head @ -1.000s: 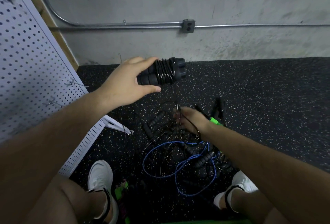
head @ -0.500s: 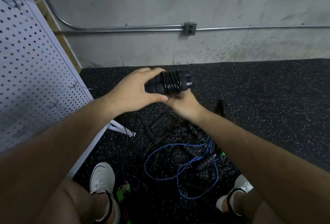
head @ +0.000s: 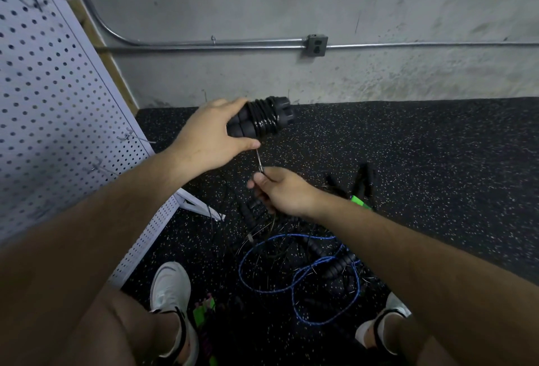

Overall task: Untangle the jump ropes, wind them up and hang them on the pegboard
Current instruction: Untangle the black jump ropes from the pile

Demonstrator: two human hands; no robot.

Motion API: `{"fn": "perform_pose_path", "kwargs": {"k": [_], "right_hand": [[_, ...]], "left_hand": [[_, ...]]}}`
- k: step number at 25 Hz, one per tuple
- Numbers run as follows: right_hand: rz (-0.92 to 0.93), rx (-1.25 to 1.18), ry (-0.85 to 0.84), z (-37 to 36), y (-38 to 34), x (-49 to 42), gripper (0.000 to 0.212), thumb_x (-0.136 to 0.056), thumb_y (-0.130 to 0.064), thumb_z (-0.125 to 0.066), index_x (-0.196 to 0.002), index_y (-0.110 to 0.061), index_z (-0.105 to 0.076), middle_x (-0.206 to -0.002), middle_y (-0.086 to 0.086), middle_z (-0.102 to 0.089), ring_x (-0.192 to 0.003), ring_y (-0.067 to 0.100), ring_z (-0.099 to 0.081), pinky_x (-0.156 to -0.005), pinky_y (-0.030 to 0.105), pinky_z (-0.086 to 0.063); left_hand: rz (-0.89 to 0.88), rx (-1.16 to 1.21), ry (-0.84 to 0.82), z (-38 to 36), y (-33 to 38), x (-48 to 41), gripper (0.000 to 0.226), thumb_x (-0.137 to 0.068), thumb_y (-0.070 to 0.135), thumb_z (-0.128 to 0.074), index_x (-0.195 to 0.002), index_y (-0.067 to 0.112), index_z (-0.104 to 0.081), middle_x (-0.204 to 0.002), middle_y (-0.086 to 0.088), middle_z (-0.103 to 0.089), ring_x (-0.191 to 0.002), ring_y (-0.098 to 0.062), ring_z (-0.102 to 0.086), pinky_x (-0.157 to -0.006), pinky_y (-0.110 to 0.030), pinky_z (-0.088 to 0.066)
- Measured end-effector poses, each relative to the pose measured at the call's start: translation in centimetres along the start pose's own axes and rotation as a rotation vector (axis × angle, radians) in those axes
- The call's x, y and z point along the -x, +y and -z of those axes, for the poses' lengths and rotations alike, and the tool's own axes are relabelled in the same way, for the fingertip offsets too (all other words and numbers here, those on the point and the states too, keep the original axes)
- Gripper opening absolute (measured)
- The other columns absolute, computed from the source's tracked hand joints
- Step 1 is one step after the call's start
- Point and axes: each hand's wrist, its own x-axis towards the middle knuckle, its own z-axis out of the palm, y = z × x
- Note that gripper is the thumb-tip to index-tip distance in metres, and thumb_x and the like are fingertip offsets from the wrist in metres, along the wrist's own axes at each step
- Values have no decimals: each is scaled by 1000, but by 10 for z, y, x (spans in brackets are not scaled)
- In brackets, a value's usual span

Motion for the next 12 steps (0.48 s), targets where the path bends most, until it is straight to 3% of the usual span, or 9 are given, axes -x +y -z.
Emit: {"fn": "perform_pose_path", "kwargs": {"k": [3, 5, 9, 12], "right_hand": [[35, 121, 25, -5, -11, 5, 23, -108, -20, -40, -103, -13, -61, -80, -2, -58, -65, 7, -55, -50, 15, -42], [94, 315, 33, 0, -21, 12, 19, -104, -18, -46, -95, -11, -61, -77, 0, -60, -62, 11, -54, -47, 16, -39], [192, 642, -10, 6, -39, 33, 23, -97, -25, -51, -80, -11, -59, -71, 1, -61, -60, 15, -55, -51, 25, -40], [364, 1039, 130, 23, -49, 45, 21, -98, -29, -46, -89, -17, -61, -82, -1, -65, -75, 20, -61, -64, 30, -44]], "left_hand": [[-37, -347, -49, -5, -17, -3, 81, -78, 46, -82, -147, 21, -47, -117, -4, -60, -114, -27, -52, -100, -43, -41], [-52, -471, -92, -13, -23, -1, 87, -81, 45, -80, -153, 17, -40, -125, -7, -58, -118, -29, -49, -101, -45, -39], [-125, -569, -173, -23, -24, 9, 84, -84, 42, -75, -154, 18, -36, -128, -5, -56, -119, -27, -48, -102, -43, -39], [-201, -562, -264, -26, -20, 17, 81, -87, 41, -72, -156, 20, -35, -128, -1, -54, -120, -23, -47, -104, -39, -38]]}}
